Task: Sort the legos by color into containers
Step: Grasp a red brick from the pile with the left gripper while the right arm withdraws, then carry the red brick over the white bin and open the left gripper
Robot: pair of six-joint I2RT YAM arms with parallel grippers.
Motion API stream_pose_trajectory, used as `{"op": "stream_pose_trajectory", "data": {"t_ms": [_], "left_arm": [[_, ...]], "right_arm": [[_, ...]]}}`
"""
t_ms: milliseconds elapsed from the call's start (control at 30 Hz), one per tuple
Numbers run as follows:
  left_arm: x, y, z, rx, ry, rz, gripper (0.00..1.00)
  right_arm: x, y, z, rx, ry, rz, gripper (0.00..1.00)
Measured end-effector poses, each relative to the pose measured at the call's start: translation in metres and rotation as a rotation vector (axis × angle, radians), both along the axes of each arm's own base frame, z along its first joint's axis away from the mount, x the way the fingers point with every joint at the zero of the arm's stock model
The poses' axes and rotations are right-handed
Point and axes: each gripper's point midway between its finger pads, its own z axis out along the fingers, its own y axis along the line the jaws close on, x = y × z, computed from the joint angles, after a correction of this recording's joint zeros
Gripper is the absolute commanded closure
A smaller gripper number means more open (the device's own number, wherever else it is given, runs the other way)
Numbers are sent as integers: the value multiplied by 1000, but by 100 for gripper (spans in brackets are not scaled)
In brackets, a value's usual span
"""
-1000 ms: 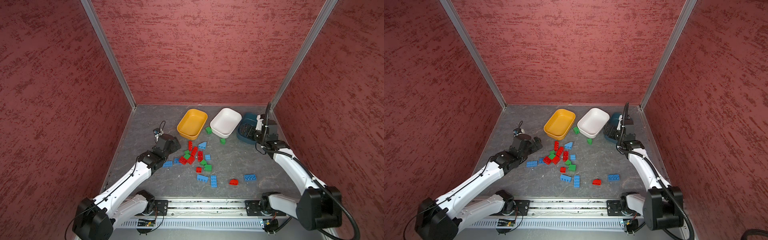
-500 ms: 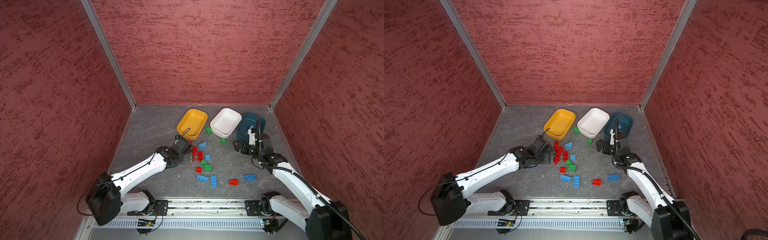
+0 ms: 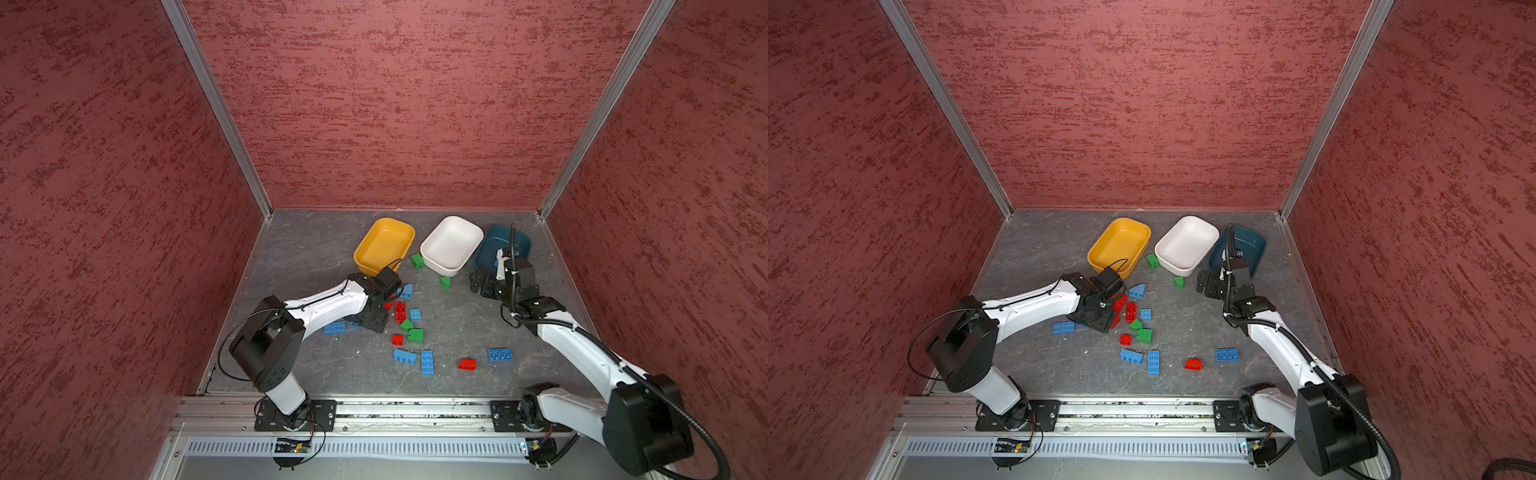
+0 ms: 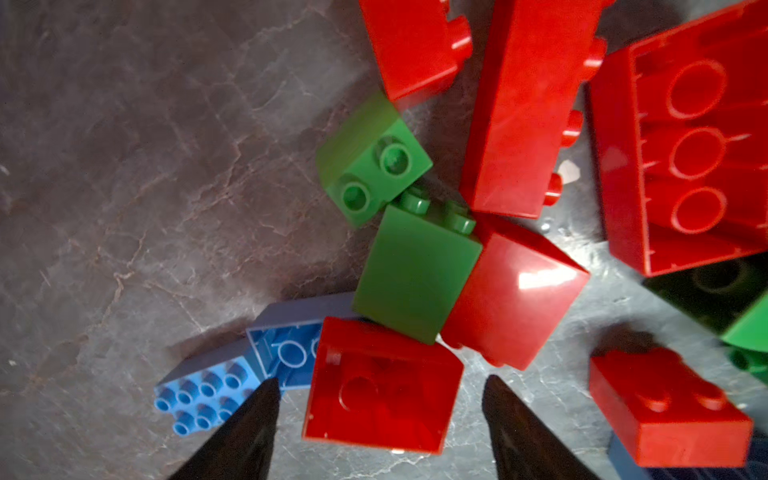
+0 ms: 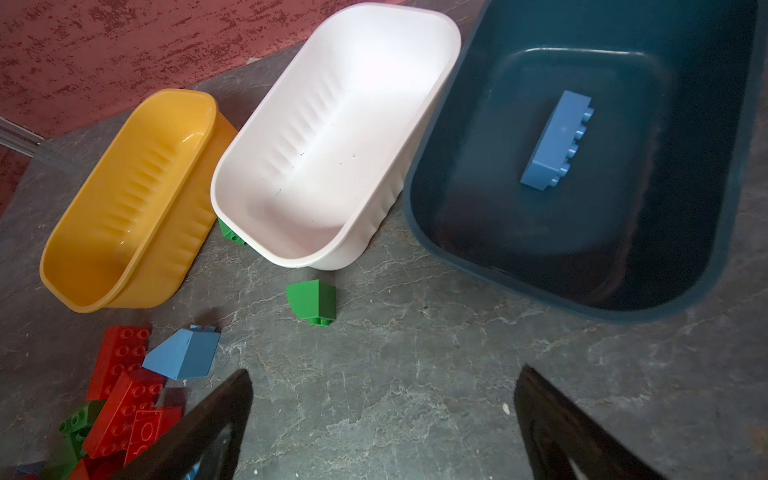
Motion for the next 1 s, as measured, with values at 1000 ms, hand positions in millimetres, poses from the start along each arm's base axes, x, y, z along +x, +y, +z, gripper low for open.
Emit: {"op": "stream_pose_trajectory", "data": {"t_ms": [1000], "left_arm": [[74,-89,121,-491,-284,-8,56]], "right_arm": [[4,-11,19,3,-66,-76,1]]}}
